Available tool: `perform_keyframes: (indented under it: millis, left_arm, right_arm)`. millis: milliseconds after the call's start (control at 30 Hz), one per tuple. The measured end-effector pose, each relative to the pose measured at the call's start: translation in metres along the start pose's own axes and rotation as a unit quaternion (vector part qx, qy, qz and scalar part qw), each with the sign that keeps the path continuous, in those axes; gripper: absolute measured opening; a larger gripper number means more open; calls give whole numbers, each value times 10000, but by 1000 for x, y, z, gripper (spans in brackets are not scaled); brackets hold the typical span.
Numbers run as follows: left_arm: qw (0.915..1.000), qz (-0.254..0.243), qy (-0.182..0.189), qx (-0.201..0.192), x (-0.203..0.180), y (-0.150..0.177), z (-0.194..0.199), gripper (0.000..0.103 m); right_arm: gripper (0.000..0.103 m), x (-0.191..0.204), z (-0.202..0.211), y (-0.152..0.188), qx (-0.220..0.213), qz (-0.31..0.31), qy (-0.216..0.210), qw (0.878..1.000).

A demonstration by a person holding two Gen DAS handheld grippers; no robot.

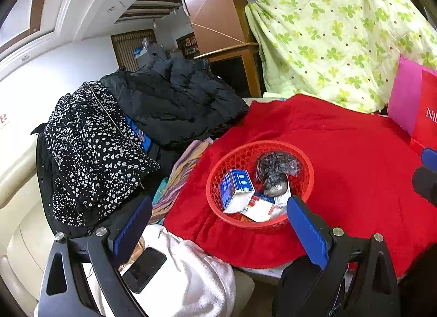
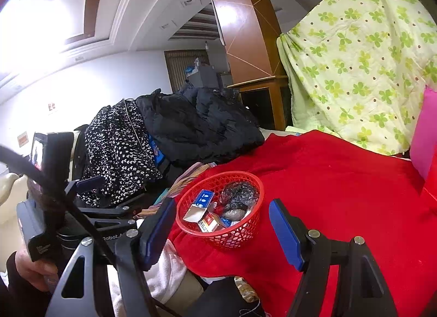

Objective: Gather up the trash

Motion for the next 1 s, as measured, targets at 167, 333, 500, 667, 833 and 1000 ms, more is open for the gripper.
perform_keyframes:
  millis: [167,333,500,667,833,1000]
  left_arm:
    - [10000,-1,-13,-25,2,1,2,99]
    - [9999,86,0,-77,8,0,4,99]
    - [9998,134,-29,-153,14,0,8,99]
    - [9996,195,-96,-190,21,-1,9,99]
    - [9993,254,-158,-218,27,0,9,99]
    - [9989,410,-125,-190,33,2,8,99]
  right_arm:
    - [74,-1,2,-1,-31,-18,6,10000]
    - [74,3,1,1,3,20,22,10000]
    - [74,8,0,1,28,92,1,10000]
    - [74,15,-2,1,33,182,-17,9998]
    - [74,19,-1,0,21,210,-36,9998]
    - [74,24,-1,-1,12,272,-47,9996]
Point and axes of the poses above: each gripper's, at about its wrist camera, not at the fingertips, and z roughly against the way its jaws point, x to its left, y to its underside, the point moved 6 cm from there along -z, roughly the way its jaws point, and after that the axes turned 5 degrees about x, right-handed, at the moved point
